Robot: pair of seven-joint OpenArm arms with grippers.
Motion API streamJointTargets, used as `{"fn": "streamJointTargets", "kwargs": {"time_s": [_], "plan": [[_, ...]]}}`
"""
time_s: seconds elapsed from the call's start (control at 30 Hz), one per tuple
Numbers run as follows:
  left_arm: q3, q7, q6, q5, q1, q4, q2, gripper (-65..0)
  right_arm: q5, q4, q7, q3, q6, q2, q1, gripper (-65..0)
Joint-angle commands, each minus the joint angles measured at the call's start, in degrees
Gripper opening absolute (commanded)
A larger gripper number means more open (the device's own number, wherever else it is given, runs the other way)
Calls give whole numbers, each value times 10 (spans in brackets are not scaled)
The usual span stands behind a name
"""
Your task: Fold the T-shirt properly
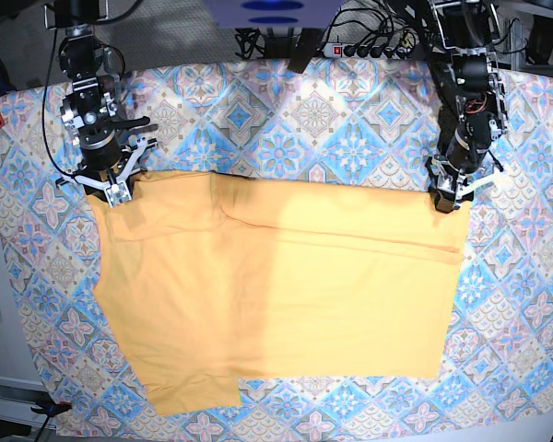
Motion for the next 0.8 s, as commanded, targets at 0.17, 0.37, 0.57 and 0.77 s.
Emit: {"fn": "streamJointTargets", "kwargs": {"time_s": [0.17,0.37,0.57,0.77], "plan": [[0,-4,-4,-1,-22,-34,-6,-388,1,30,8,4,-5,8,3,-484],[3,0,-4,-14,-17,-33,-5,-388,1,32,8,5,-5,9,-11,-484],[3,1,-4,-44,45,18,-5,-388,1,32,8,5,-5,9,-10,-484],[2,-4,-4,-38,45,9,-5,-388,1,32,8,4,-5,9,-9,-484]]}}
